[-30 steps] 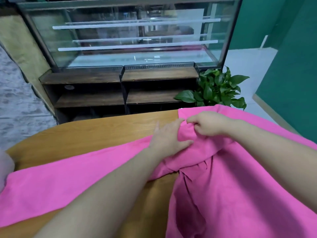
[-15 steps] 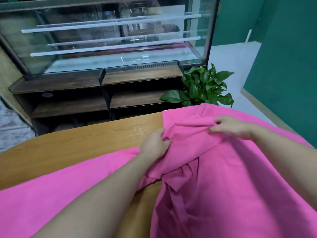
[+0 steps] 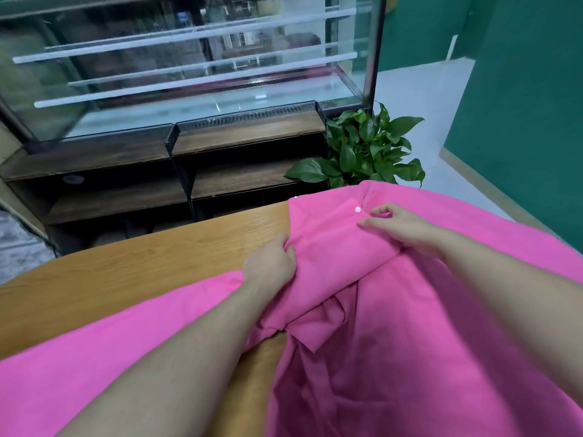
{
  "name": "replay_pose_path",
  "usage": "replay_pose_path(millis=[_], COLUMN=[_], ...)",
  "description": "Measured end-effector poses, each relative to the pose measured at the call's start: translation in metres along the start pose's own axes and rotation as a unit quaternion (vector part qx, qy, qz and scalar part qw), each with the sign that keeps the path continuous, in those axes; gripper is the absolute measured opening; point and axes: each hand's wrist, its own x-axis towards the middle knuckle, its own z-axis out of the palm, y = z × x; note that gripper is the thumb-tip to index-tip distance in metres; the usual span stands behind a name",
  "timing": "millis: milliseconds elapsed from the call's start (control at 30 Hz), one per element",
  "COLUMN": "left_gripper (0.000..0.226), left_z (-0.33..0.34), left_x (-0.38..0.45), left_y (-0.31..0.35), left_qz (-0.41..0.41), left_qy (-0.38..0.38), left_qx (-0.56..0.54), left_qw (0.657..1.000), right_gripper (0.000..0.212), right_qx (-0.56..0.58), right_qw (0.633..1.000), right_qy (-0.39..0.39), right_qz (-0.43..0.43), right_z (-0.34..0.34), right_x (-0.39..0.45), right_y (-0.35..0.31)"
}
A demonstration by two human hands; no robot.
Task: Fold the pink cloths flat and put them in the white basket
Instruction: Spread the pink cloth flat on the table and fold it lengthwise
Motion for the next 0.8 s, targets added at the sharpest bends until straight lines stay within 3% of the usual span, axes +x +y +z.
replay_pose_path(millis=[100, 167, 300, 400, 467, 533, 633, 733, 800], left_gripper=[0.019, 0.020, 0.021, 0.027, 0.035, 0.042, 0.050, 0.054, 0.057], left_z=[0.003, 0.004, 0.001, -0.001, -0.004, -0.009, -0.011, -0.010, -0.010], left_x=[0.000, -0.002, -0.016, -0.032, -0.043, -0.055, -0.069, -0.086, -0.091], left_y=[-0.002, 0.000, 0.001, -0.016, -0.031, -0.046, -0.070, -0.091, -0.098], left_qz=[-0.014, -0.014, 0.029, 0.090, 0.102, 0.079, 0.061, 0.035, -0.005], left_qy=[-0.002, 0.001, 0.064, 0.177, 0.195, 0.171, 0.107, -0.001, -0.052], left_qx=[0.015, 0.021, 0.001, -0.040, -0.067, -0.109, -0.150, -0.010, 0.088], left_qw=[1.000, 1.000, 0.998, 0.979, 0.973, 0.976, 0.981, 0.999, 0.995], right_gripper=[0.044, 0.043, 0.070, 0.055, 0.042, 0.036, 0.044, 0.025, 0.029], right_qx=[0.015, -0.042, -0.136, -0.087, 0.009, -0.009, -0.165, -0.217, -0.257], right_qw=[0.999, 0.997, 0.986, 0.993, 0.998, 1.000, 0.981, 0.962, 0.950], right_qy=[-0.001, 0.015, -0.010, 0.006, 0.001, 0.003, 0.067, 0.123, 0.147], right_qz=[0.030, 0.058, 0.096, 0.077, 0.055, 0.012, -0.074, -0.112, -0.103], right_z=[-0.002, -0.001, 0.004, 0.003, 0.000, -0.004, -0.010, -0.026, -0.036], right_x=[-0.003, -0.004, -0.009, -0.013, -0.021, -0.034, -0.045, -0.055, -0.059], right_y=[0.006, 0.006, -0.006, -0.016, -0.023, -0.029, -0.039, -0.039, -0.031])
